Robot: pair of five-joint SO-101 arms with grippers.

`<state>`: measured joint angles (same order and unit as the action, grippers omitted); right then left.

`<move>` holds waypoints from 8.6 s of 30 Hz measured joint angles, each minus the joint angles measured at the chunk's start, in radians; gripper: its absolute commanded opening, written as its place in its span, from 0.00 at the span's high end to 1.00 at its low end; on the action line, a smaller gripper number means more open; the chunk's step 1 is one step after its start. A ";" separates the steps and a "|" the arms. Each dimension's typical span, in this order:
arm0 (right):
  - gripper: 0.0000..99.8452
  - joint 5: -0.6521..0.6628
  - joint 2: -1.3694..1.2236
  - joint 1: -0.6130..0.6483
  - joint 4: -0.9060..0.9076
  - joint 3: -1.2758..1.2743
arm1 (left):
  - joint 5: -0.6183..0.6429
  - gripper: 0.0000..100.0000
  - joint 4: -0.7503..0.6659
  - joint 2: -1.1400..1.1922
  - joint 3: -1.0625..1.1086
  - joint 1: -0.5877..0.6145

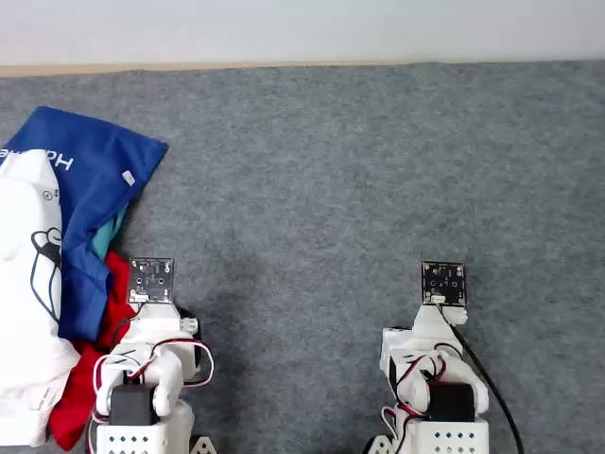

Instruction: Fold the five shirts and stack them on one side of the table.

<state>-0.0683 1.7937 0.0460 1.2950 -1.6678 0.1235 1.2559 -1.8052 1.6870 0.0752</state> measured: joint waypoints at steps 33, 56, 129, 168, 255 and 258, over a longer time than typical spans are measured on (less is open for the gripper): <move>0.99 0.000 0.000 0.000 0.000 0.000 | 0.000 1.00 0.000 0.000 0.000 0.000; 0.99 0.000 0.000 0.000 0.000 0.000 | 0.000 1.00 0.000 0.000 0.000 0.000; 0.99 0.000 0.000 0.000 0.000 0.000 | -0.075 0.99 0.037 0.927 -1.079 -0.012; 0.99 0.144 -0.816 -0.041 0.354 1.145 | -0.494 0.90 0.127 1.100 -1.155 0.741; 0.99 0.144 -1.026 -0.043 0.371 1.132 | -0.545 0.88 0.282 2.291 -2.035 1.074; 0.99 0.144 -1.026 -0.043 0.371 1.132 | -0.543 0.88 0.353 2.291 -2.124 1.074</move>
<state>0.0760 0.7672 0.0031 1.6663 -0.5355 -0.4196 1.6088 0.4856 -0.4365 1.1492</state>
